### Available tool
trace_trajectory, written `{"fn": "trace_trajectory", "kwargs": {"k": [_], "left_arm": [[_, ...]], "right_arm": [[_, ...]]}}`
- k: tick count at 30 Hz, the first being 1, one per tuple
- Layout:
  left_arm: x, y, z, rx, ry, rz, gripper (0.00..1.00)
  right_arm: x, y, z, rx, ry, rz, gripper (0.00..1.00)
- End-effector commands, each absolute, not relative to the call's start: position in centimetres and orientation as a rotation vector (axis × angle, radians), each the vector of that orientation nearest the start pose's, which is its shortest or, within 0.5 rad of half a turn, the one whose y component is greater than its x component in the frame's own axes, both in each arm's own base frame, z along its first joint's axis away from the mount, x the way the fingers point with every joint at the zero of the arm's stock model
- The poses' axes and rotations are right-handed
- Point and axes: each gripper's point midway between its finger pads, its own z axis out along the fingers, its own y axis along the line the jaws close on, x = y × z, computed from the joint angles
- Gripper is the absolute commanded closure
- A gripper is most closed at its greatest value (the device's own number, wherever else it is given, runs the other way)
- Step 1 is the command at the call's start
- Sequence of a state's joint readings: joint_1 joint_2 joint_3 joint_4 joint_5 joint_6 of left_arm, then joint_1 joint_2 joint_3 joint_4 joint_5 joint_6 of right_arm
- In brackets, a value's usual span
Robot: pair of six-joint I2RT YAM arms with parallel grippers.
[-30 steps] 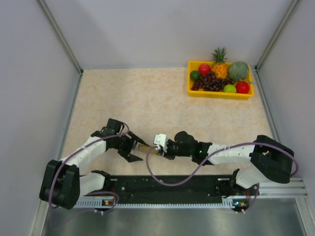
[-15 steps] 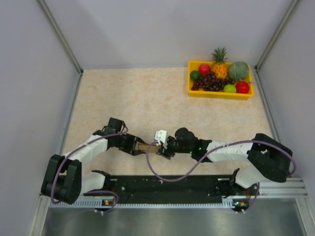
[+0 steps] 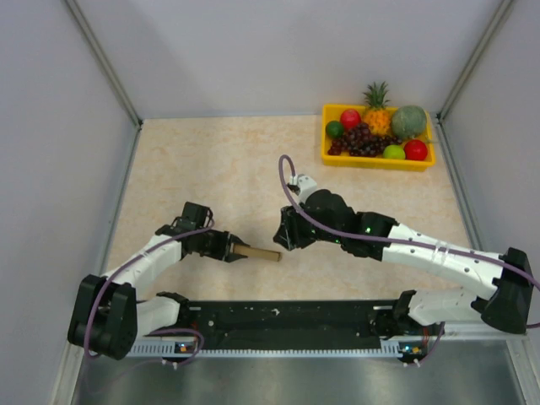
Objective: Fold the paper box
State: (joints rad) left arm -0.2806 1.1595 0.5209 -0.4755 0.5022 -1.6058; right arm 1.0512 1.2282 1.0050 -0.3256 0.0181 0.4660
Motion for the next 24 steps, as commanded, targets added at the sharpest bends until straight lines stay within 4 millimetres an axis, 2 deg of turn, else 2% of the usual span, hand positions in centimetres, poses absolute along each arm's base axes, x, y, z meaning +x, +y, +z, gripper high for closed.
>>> {"fn": "trace_trajectory", "kwargs": {"k": [1,3,5,9,13,16,20,24], "left_arm": [[20.1,-17.2,7.2,-1.847,2.486,-0.963,0.74],[19.9,-16.9,7.2,-1.886,2.475,-0.936,0.76],[20.3,-16.7,7.8,-1.900,2.456,-0.922,0.78],[20.6,-16.2,8.2,-1.927,2.435,-0.883,0.78],[20.6,-16.0,8.1,-1.947,2.434,-0.862,0.80],[20.8,-15.9,8.2,-1.951,2.416,-0.862,0.80],[20.8,-16.0,8.0,-1.958,2.418,-0.870,0.80],[20.9,-16.0,8.0,-1.965,2.413,-0.875,0.80]], "right_arm": [[15.6,31.5,20.1,-0.302,2.401,0.798,0.58],[16.0,32.2,19.7,-0.325,2.415,0.752,0.60],[16.2,31.9,19.1,-0.361,2.436,0.691,0.64],[16.5,32.0,17.8,-0.384,2.471,0.619,0.79],[17.0,32.5,16.9,-0.447,2.474,0.564,0.85],[17.1,33.0,16.0,-0.494,2.490,0.538,0.84],[17.9,33.3,15.4,-0.554,2.469,0.478,0.79],[17.8,34.8,14.8,-0.615,2.485,0.514,0.78]]}}
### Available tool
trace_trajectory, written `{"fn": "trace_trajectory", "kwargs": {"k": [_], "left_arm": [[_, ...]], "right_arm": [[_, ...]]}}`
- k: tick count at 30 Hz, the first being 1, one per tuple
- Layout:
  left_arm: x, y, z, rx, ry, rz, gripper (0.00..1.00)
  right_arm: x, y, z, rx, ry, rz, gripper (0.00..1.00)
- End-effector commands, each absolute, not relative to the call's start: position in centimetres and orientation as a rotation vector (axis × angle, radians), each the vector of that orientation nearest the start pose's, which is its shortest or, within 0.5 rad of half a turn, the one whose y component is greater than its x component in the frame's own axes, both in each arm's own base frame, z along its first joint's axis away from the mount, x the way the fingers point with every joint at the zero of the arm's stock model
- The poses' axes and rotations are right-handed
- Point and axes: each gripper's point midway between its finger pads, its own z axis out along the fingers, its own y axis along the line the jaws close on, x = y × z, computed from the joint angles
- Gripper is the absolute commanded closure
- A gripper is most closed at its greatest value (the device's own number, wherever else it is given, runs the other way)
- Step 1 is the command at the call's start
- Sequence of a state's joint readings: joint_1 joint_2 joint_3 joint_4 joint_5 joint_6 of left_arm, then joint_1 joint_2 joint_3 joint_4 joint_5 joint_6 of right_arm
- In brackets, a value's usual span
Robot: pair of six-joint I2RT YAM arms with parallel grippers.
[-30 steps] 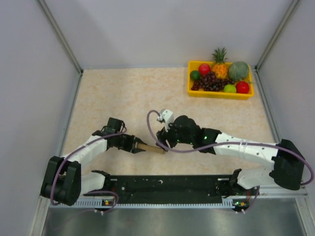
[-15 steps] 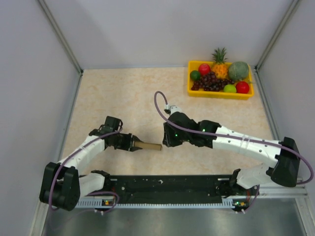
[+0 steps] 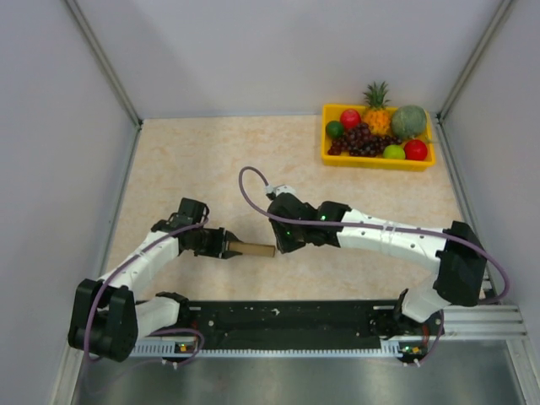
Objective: Fold the paper box
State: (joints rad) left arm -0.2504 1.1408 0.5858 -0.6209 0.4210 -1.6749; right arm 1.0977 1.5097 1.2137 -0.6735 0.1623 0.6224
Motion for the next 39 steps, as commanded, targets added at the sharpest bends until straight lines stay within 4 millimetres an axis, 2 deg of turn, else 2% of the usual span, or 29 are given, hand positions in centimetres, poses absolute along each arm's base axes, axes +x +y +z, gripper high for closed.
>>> {"fn": "trace_trajectory", "kwargs": {"k": [1,6,12,19,29,39], "left_arm": [[20.9,-16.0,8.1,-1.963,2.415,-0.876,0.80],[20.9,-15.9,8.1,-1.967,2.404,-0.883,0.80],[21.0,-16.0,8.1,-1.960,2.410,-0.894,0.80],[20.9,-16.1,7.9,-1.954,2.416,-0.899,0.80],[20.8,-16.1,7.9,-1.950,2.419,-0.901,0.80],[20.8,-16.1,8.0,-1.941,2.421,-0.912,0.79]], "right_arm": [[17.8,34.9,14.8,-0.622,2.486,0.514,0.78],[17.6,36.1,14.9,-0.655,2.490,0.559,0.79],[17.9,36.4,14.7,-0.673,2.485,0.548,0.84],[18.3,35.9,13.9,-0.676,2.490,0.493,0.78],[18.7,35.4,13.6,-0.685,2.488,0.446,0.87],[18.7,35.8,13.1,-0.709,2.501,0.439,0.85]]}}
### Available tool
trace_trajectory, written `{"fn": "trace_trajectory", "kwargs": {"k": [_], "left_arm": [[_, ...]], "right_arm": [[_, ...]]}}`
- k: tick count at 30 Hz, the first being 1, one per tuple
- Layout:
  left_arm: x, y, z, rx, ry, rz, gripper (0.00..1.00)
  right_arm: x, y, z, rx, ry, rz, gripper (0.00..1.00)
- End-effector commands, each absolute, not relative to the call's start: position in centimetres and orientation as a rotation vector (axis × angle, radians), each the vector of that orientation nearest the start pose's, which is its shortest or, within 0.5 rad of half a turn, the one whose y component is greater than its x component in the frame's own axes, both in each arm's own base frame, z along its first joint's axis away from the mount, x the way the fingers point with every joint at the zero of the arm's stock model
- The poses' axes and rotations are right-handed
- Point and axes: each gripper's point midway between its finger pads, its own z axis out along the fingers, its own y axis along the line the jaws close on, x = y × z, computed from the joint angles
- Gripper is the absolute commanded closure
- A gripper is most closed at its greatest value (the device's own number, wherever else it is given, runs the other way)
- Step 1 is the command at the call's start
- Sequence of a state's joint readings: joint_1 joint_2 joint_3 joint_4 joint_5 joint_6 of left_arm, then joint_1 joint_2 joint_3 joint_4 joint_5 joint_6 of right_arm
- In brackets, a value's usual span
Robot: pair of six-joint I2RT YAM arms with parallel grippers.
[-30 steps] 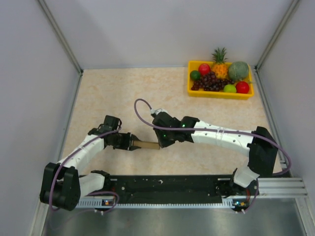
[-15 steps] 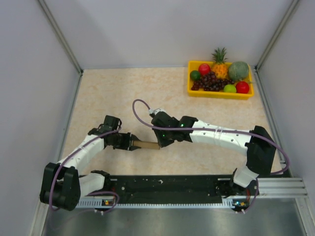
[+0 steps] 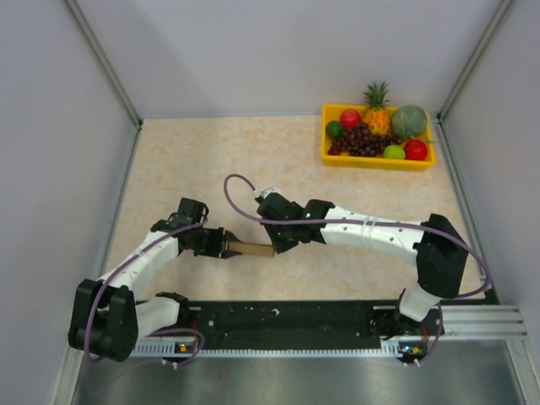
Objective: Fold the paper box
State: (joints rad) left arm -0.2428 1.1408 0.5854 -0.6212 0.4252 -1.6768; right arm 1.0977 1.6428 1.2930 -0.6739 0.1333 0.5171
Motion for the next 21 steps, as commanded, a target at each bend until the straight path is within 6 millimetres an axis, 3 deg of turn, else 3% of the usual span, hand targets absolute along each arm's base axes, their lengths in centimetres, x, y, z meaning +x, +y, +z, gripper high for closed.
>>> {"fn": "trace_trajectory", "kwargs": {"k": [1,7,10,16,21], "left_arm": [[20.8,-16.1,8.0,-1.941,2.421,-0.912,0.79],[20.7,-16.2,8.0,-1.940,2.424,-0.912,0.79],[20.8,-16.2,8.1,-1.945,2.416,-0.924,0.79],[20.5,-16.2,8.0,-1.960,2.388,-0.955,0.79],[20.4,-16.3,8.2,-1.956,2.387,-0.969,0.80]], "right_arm": [[18.8,35.8,13.0,-0.709,2.502,0.436,0.88],[18.7,36.2,13.4,-0.687,2.508,0.462,1.00],[18.2,36.6,13.6,-0.639,2.539,0.505,1.00],[17.6,37.0,14.3,-0.389,2.619,0.599,1.00],[18.5,37.0,15.0,-0.181,2.639,0.639,1.00]]}}
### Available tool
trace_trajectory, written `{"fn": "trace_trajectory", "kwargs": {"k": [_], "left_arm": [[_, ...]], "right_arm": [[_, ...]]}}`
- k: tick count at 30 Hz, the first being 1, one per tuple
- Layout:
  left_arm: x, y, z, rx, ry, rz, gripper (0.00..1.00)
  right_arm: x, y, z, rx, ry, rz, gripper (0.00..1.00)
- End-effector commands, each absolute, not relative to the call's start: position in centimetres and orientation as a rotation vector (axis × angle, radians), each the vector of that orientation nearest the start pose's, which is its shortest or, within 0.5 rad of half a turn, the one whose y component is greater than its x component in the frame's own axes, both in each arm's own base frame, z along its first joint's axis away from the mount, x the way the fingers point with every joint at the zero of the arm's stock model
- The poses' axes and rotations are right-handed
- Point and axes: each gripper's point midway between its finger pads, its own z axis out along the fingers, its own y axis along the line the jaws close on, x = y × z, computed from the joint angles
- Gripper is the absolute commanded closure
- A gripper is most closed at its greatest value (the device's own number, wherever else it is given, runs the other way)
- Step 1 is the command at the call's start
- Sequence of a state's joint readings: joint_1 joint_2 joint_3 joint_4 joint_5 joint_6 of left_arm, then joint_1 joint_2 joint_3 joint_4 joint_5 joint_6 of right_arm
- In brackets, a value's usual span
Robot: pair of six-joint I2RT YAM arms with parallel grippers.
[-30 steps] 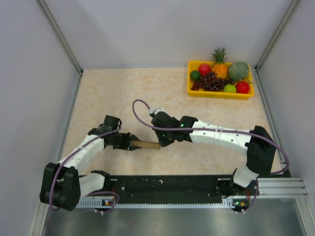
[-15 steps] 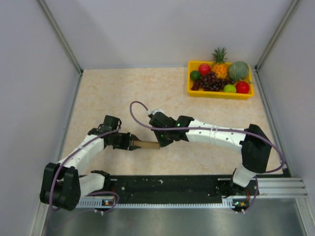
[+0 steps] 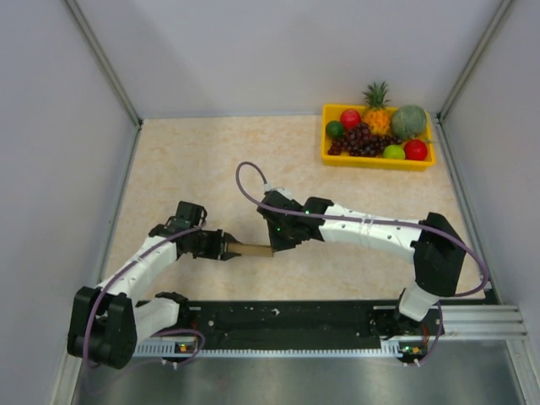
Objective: Fold the paper box
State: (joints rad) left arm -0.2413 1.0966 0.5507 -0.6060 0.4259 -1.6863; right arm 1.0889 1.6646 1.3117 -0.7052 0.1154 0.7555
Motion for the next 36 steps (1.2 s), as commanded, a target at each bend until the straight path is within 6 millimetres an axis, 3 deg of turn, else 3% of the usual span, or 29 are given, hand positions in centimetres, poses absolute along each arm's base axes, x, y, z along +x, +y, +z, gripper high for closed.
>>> {"fn": "trace_trajectory", "kwargs": {"k": [1,6,10,21,25,36], "left_arm": [[20.4,-16.3,8.2,-1.957,2.389,-0.966,0.80],[20.3,-16.3,8.1,-1.958,2.392,-0.976,0.80],[20.2,-16.4,8.0,-1.964,2.388,-0.983,0.80],[20.3,-16.6,8.4,-1.966,2.396,-0.997,0.79],[20.1,-16.5,8.0,-1.971,2.396,-0.986,0.79],[20.3,-16.6,8.1,-1.967,2.401,-0.991,0.80]], "right_arm": [[18.3,37.1,15.2,-0.173,2.652,0.664,1.00],[19.0,36.7,15.2,-0.092,2.674,0.684,1.00],[19.1,35.9,13.7,-0.029,2.686,0.633,1.00],[20.2,35.1,12.6,0.123,2.577,0.665,1.00],[20.9,34.4,11.9,0.066,2.511,0.614,1.00],[20.1,33.2,8.6,-0.042,2.483,0.575,1.00]]}}
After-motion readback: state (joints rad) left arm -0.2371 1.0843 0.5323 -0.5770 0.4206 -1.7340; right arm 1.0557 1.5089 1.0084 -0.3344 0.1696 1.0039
